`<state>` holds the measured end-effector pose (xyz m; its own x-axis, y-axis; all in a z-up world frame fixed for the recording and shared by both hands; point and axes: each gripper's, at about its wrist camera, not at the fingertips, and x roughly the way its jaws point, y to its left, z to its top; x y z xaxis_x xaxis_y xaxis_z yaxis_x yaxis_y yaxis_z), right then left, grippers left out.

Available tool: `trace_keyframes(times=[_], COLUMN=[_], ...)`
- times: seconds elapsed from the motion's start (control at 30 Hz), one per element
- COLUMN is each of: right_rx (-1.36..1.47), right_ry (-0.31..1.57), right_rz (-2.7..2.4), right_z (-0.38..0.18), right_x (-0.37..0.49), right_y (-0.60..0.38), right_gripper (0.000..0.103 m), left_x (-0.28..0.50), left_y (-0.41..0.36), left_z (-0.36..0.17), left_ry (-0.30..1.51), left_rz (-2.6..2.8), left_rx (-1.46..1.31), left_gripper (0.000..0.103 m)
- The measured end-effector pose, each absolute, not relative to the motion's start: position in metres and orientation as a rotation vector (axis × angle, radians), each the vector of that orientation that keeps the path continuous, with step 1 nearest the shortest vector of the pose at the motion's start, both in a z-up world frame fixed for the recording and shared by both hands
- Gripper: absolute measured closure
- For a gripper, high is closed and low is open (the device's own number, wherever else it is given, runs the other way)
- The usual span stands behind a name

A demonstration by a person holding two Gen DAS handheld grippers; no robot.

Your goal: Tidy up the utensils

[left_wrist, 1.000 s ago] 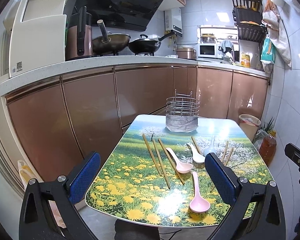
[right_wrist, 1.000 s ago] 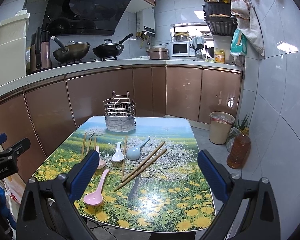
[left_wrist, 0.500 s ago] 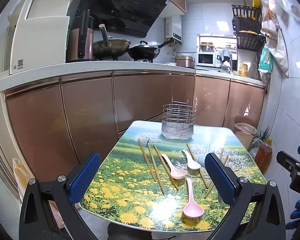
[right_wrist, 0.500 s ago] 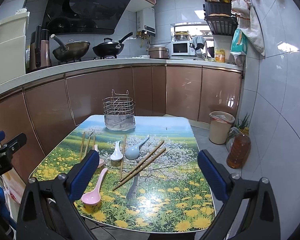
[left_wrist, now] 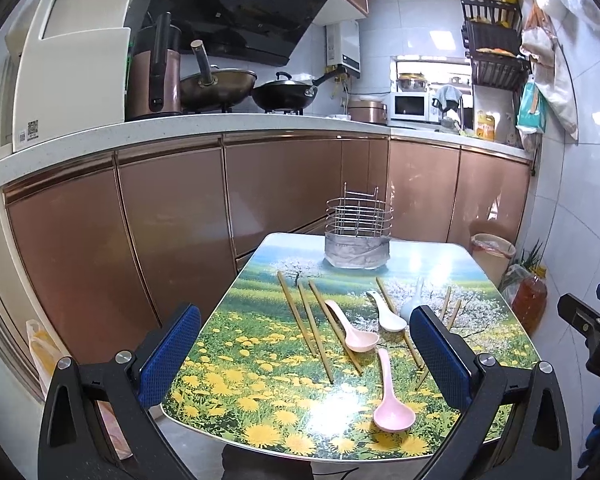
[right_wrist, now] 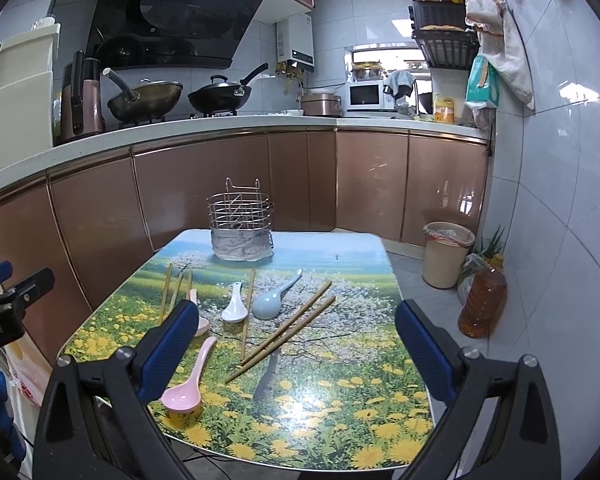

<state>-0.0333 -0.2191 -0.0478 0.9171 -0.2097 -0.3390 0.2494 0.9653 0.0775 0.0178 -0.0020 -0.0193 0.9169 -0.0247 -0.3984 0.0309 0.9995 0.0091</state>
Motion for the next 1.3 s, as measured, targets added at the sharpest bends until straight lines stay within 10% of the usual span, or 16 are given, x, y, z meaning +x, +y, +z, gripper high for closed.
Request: trace_keyframes(times=[1.3], right_rx=[0.186], right_ry=[0.422], right_rz=[-0.165], right_z=[0.007], right_x=[0.072], right_y=[-0.288], right_gripper=[0.006], left_x=[0.191], left_y=[0.031], left_z=[0.014], left_ry=[0.636], left_rz=[-0.029], left_rx=[0.005], left_gripper=[0.009])
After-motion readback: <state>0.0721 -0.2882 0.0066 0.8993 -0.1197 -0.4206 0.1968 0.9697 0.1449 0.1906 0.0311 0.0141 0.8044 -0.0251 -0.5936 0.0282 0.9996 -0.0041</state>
